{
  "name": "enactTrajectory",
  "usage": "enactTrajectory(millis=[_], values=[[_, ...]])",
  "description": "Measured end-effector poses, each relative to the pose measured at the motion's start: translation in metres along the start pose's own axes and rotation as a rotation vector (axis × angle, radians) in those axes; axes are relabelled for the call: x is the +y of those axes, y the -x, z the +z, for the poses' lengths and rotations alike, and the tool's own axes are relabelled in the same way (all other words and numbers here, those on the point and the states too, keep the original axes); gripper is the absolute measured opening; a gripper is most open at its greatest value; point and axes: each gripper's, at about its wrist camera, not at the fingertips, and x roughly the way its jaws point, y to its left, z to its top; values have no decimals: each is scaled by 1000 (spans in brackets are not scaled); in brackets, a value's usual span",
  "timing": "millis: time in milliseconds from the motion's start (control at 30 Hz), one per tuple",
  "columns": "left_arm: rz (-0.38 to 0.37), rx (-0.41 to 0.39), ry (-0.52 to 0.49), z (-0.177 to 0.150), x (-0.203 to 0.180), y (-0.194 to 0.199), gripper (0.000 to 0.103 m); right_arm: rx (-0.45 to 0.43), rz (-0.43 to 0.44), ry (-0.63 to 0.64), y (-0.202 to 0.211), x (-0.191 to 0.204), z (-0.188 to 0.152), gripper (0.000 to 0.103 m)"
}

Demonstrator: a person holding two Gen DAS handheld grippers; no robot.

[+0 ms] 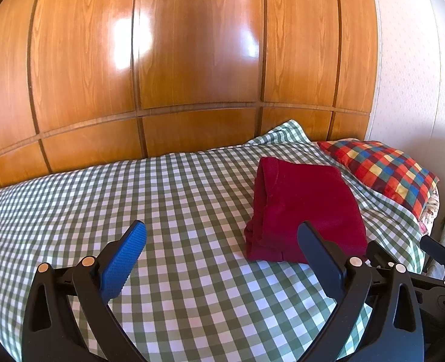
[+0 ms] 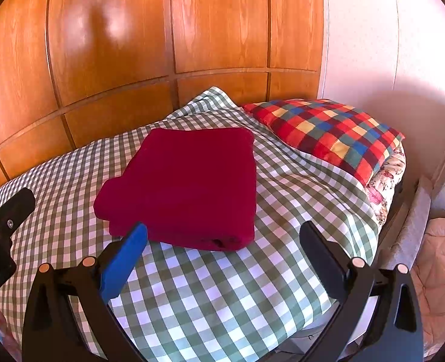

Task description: Fold small clothes

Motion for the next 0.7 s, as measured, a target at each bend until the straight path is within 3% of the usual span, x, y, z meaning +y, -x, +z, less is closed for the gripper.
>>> enactTrajectory(millis=[700], values=[[0, -15, -11, 2, 3, 6, 99, 7, 5, -2, 0, 4, 0, 101]])
